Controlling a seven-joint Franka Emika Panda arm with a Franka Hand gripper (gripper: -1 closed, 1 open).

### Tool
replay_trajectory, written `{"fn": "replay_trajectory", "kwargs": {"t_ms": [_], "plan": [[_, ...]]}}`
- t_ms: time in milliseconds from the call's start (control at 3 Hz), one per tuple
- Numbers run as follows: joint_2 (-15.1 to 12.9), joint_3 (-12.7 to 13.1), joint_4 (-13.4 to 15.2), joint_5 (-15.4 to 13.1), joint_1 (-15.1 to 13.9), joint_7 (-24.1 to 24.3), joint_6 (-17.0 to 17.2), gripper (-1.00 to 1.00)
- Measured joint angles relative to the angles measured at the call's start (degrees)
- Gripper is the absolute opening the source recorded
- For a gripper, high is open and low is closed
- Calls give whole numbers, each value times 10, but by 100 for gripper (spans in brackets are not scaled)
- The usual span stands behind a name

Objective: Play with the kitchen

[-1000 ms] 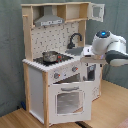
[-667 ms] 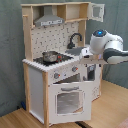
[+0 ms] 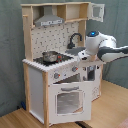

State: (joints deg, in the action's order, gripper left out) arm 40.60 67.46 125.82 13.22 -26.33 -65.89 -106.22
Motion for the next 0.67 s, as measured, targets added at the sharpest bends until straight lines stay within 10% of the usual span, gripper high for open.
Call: {"fn": "replay_trajectory", "kwargs": {"t_ms": [333,667], "plan": [[-4,2,0,0,-4,-5,-1,100],[-8,3,0,0,-7,-11,-1,-100]]}}
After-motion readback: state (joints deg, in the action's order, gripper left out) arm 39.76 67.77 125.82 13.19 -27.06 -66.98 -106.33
